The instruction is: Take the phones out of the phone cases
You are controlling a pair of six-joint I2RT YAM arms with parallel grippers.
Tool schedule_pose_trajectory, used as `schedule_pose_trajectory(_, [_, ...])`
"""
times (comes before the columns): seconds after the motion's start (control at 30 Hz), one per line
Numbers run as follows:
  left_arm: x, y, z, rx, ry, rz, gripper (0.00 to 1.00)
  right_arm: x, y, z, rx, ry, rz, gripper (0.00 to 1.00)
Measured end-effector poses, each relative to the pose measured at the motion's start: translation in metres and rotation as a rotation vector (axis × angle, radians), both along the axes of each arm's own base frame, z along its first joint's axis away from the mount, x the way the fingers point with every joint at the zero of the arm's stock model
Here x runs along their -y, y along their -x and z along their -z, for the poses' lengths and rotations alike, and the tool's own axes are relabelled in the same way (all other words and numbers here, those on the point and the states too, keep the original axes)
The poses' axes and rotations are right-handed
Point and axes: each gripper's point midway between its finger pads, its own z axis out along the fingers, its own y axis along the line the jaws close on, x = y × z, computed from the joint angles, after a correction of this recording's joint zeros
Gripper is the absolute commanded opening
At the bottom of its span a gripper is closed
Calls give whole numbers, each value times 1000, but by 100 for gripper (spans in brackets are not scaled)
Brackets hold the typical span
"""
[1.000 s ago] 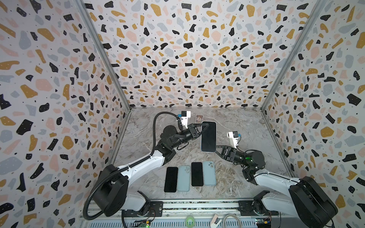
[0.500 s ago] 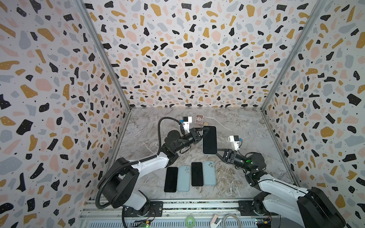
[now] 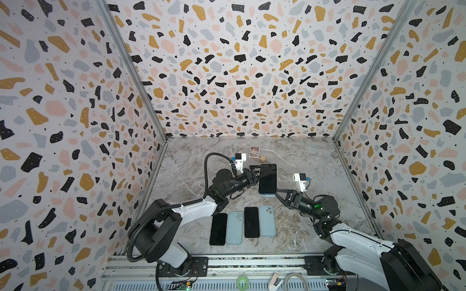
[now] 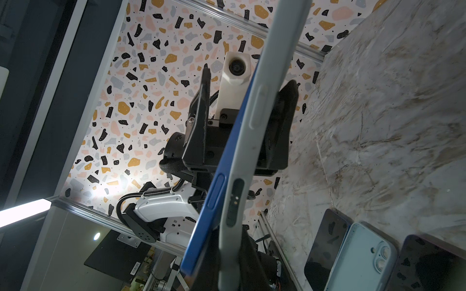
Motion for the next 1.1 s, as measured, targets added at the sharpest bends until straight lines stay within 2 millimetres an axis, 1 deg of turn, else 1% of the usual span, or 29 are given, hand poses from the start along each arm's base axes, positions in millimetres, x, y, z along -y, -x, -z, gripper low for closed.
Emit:
schedule_pose_trajectory(0.17, [-7, 1, -1, 41, -65, -36, 78, 1, 0, 1, -3, 1, 2, 0])
schedule_pose_trajectory(0.33, [-15, 0, -2, 92, -154, -84, 81, 1, 1, 1, 0, 0, 3, 0])
schedule_pose_trajectory(0.43, [-22, -3, -7, 133, -214, -126, 82, 2, 2, -1, 5, -3, 3, 0])
schedule_pose_trajectory(0.63, [-47, -2, -30, 264, -321, -244, 85, 3, 2, -2, 7, -5, 7, 0])
schedule_pose_trajectory(0.77, [-63, 2, -58, 384, -383, -313, 87, 3, 1, -2, 6, -6, 11, 0])
schedule_pose_trajectory(0.87, [-70, 15, -83, 522, -453, -363, 89, 4, 1, -1, 4, -5, 14, 0])
schedule_pose_trajectory(0.97, [-63, 44, -105, 683, -533, -377, 89, 4, 1, -1, 2, -3, 14, 0])
schedule_pose_trajectory(1.03, [-58, 62, -113, 781, -584, -379, 90, 5, 1, 0, 0, -2, 15, 0])
schedule_pose_trajectory(1.1, [-55, 76, -114, 870, -650, -381, 90, 5, 1, 1, 0, -2, 15, 0])
